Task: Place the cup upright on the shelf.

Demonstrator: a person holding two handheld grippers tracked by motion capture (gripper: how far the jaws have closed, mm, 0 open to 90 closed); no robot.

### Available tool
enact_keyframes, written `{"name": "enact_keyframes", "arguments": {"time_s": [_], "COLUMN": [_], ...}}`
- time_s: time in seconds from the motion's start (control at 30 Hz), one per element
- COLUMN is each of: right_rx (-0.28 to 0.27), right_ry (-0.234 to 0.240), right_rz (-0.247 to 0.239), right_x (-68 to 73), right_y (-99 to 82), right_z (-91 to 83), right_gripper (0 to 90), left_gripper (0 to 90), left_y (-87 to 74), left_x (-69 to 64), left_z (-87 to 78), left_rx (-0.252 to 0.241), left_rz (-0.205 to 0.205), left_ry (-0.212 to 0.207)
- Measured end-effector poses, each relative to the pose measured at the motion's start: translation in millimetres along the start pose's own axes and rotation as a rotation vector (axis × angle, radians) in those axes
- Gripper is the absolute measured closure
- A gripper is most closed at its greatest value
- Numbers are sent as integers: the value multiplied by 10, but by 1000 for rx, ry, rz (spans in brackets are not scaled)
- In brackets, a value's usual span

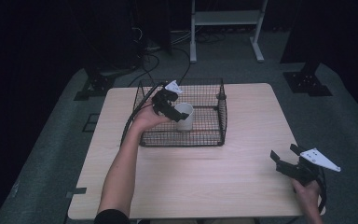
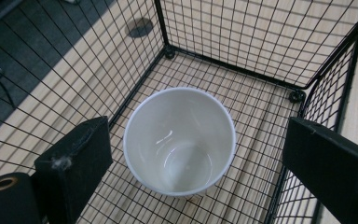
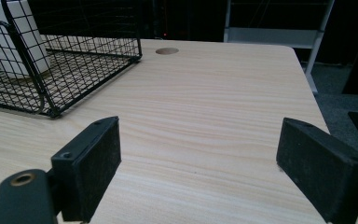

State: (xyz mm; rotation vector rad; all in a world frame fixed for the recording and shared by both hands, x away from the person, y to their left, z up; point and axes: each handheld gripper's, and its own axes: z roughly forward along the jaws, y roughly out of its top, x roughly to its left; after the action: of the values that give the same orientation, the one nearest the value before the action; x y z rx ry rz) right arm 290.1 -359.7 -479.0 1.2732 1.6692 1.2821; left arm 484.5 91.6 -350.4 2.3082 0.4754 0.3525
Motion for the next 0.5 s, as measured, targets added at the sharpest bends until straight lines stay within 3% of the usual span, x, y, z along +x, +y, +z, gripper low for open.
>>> {"name": "enact_keyframes", "arguments": {"time_s": [0.5], "right_rx": [1], "right_ry": [-2], "right_rz": [-4], "right_x": [5], "right_y": [0], "right_z": [1], "right_gripper": [129], "left_gripper": [76], "left_y": [-34], "left_x": [-269], "left_z": [-340], "left_rx": [-84], "left_rz": [9], "left_ry": [51]}}
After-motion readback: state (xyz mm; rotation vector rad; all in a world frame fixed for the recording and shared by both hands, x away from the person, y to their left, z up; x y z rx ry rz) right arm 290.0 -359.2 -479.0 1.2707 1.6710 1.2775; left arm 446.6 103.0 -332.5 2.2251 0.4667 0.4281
